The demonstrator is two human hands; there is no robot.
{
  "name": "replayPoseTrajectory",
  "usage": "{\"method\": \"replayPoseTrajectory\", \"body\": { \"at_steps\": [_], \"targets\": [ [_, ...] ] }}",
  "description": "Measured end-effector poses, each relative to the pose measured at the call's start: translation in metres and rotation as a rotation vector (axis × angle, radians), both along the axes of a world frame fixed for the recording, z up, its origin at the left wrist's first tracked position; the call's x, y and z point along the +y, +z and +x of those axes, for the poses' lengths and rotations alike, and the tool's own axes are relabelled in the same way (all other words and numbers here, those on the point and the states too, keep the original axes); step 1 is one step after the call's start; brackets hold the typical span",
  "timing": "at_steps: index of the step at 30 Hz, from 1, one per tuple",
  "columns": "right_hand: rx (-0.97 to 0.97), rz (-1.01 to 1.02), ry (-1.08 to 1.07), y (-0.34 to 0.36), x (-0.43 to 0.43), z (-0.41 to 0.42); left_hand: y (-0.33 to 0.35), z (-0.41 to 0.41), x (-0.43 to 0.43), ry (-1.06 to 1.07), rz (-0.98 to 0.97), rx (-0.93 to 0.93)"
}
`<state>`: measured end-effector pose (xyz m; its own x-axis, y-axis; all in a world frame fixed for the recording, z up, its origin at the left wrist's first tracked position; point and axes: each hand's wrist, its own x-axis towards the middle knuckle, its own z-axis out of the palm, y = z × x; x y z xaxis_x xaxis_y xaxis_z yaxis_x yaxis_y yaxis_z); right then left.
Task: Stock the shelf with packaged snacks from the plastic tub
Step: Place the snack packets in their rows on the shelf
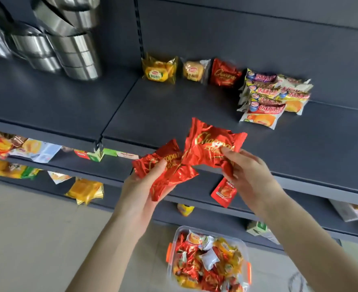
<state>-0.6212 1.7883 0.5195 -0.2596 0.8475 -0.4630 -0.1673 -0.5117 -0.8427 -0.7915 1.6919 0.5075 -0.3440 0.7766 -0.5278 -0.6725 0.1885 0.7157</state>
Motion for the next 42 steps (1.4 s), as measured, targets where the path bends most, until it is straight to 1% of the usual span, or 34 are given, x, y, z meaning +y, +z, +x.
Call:
{"method": "replayPoseTrajectory", "body": {
  "at_steps": [2,5,7,9,11,14,16,18,21,24,28,29,33,36,42],
  "targets": [
    [-0.137,0.12,-0.016,-0.008,0.039,-0.008,-0.009,-0.013,0.022,-0.014,0.032,0.041],
    [-0.475,0.415,-0.029,-0.023,0.092,-0.02,-0.022,-0.038,0.056,0.025,0.088,0.187],
    [-0.654,0.613,0.011,-0.029,0.118,-0.025,-0.028,-0.055,0.082,0.062,0.139,0.278],
    [-0.849,0.765,0.109,-0.033,0.138,-0.03,-0.035,-0.069,0.103,0.052,0.188,0.353],
    [-1.002,0.841,0.192,-0.031,0.155,-0.036,-0.039,-0.081,0.121,0.003,0.2,0.44],
    [-1.153,0.915,0.26,-0.024,0.176,-0.043,-0.045,-0.09,0.147,-0.06,0.169,0.567],
    [-1.21,0.959,0.272,-0.018,0.188,-0.046,-0.052,-0.094,0.165,-0.058,0.133,0.645],
    [-1.255,0.989,0.271,-0.014,0.202,-0.049,-0.057,-0.097,0.181,-0.045,0.115,0.682],
    [-1.323,1.0,0.253,-0.013,0.229,-0.054,-0.061,-0.096,0.199,-0.053,0.146,0.711],
    [-1.432,1.009,0.224,-0.011,0.255,-0.058,-0.064,-0.092,0.214,-0.068,0.16,0.8],
    [-1.52,1.04,0.144,-0.017,0.277,-0.059,-0.076,-0.087,0.221,-0.047,0.108,1.041],
    [-1.524,1.051,0.127,-0.019,0.281,-0.059,-0.077,-0.086,0.22,-0.038,0.114,1.066],
    [-1.542,1.041,0.101,-0.019,0.294,-0.059,-0.077,-0.085,0.22,-0.021,0.104,1.103],
    [-1.576,1.07,0.105,-0.017,0.298,-0.059,-0.078,-0.085,0.22,-0.016,0.098,1.132],
    [-1.675,1.074,0.151,-0.01,0.309,-0.052,-0.079,-0.086,0.22,-0.011,0.106,1.114]
  ]
}}
